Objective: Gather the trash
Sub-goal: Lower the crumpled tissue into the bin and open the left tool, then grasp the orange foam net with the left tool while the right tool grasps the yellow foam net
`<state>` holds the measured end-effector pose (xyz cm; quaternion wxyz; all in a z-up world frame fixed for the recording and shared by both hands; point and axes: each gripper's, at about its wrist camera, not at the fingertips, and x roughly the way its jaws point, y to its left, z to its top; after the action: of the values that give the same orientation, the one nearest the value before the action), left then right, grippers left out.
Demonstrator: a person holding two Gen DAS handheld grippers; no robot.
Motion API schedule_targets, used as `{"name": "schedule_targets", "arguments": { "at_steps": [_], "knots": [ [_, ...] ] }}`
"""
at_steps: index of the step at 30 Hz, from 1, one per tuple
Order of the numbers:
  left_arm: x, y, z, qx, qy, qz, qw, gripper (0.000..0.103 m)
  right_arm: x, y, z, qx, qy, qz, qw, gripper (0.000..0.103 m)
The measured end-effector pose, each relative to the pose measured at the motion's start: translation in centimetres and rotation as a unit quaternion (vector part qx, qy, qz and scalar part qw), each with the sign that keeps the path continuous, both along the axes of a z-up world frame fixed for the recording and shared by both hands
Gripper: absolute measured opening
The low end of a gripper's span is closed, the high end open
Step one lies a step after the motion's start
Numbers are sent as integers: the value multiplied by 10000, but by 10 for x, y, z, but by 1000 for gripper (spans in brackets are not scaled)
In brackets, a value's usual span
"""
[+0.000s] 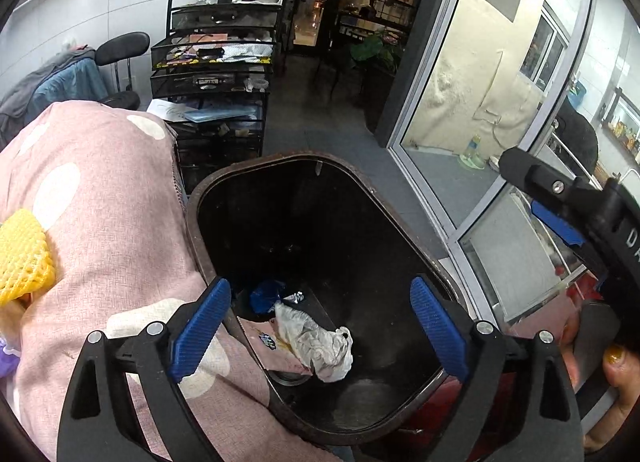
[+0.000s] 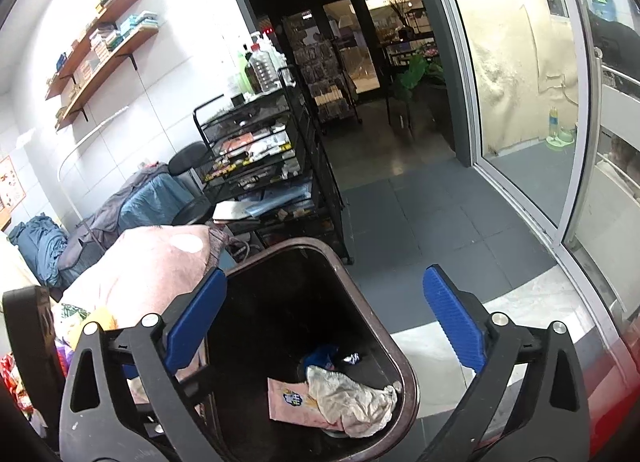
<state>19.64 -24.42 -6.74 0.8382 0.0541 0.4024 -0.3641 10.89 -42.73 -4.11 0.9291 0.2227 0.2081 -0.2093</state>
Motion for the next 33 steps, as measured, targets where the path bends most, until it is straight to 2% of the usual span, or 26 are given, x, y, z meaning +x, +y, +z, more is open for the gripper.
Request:
{"name": "schedule_targets", "arguments": {
  "at_steps": [6, 11, 18, 23, 27, 31, 33],
  "knots": [
    [-11, 16, 12, -308, -113, 104, 9994, 91, -2, 2, 1, 12, -140, 103, 9998, 98],
    [-33, 41, 28, -491, -531, 224, 9971, 93, -3, 7, 4, -19, -328, 240, 9992, 98],
    [-56, 91, 47, -854, -962, 615, 9898, 97, 6, 28, -1, -26, -258, 620, 9977, 97],
    [-57, 130, 51, -1160, -973, 1058, 9828, 98, 16, 50, -2, -36, -198, 946, 9953, 97],
    [-60, 156, 50, -1188, -1010, 1322, 9789, 98, 28, 75, -5, -5, -115, 1333, 9910, 97],
    [-60, 182, 47, -1182, -947, 1614, 9752, 98, 41, 106, -5, -51, 13, 1827, 9831, 97],
    [-62, 199, 45, -1299, -946, 1718, 9719, 98, 49, 126, -4, -135, 85, 2165, 9762, 97]
  ]
}}
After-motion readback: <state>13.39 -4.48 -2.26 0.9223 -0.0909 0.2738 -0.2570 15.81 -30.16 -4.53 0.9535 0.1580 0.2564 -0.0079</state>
